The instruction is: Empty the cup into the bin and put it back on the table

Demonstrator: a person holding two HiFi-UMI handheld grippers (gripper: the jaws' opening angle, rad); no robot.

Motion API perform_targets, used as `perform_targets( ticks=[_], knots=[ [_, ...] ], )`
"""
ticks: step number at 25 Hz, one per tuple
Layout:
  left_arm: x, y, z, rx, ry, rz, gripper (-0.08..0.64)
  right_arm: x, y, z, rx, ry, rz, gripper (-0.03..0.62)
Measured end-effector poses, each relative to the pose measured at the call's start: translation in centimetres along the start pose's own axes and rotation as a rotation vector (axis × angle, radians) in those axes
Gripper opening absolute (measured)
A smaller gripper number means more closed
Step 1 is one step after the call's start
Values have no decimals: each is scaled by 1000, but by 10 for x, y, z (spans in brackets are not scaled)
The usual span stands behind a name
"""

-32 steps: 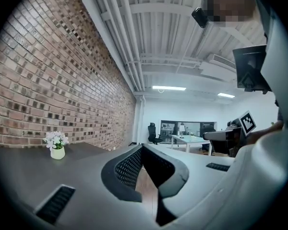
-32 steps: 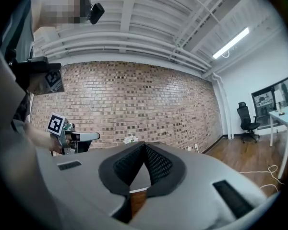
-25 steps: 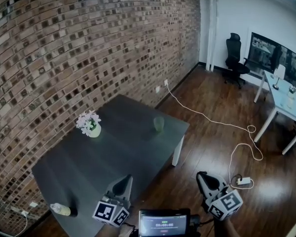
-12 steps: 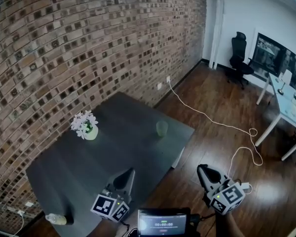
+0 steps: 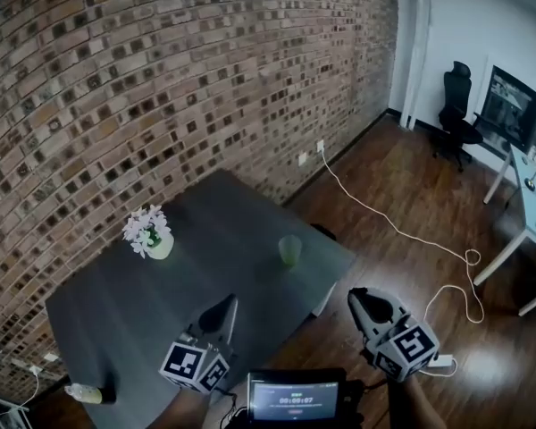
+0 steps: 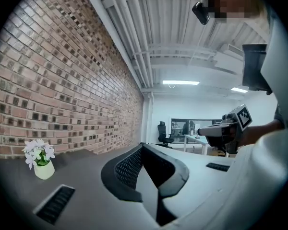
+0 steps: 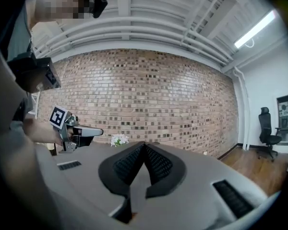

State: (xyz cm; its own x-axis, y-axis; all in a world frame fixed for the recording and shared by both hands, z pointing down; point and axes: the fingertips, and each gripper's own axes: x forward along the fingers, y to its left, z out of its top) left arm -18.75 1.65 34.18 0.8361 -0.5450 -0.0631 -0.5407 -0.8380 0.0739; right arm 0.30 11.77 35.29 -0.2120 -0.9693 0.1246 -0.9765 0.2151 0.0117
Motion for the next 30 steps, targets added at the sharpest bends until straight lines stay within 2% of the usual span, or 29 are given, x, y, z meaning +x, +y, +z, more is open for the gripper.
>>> perform_targets(
  ticks=[5,10,14,17,19,23,30],
  knots=[
    [31,-5,6,0,-30,52,-6,22,-41,7,14,14,37,5],
    [58,-2,-1,14,17,103,-6,47,-64,4,20,41,119,5],
    [75,9,-12,11,42,121,-6,74,-72,2,15,58,156,5],
    [94,17,-17,-5,51,100,-6,95,-81,3,5,84,164,5],
    [106,28,-20,-7,53,91,-6,112,-82,4,0,97,175,5],
    [119,63,-33,-42,73,126,-6,145,-78,1,-14,144,202,5],
    [136,105,-61,-99,130,161,-6,196,-85,-25,-46,246,233,5]
  ],
)
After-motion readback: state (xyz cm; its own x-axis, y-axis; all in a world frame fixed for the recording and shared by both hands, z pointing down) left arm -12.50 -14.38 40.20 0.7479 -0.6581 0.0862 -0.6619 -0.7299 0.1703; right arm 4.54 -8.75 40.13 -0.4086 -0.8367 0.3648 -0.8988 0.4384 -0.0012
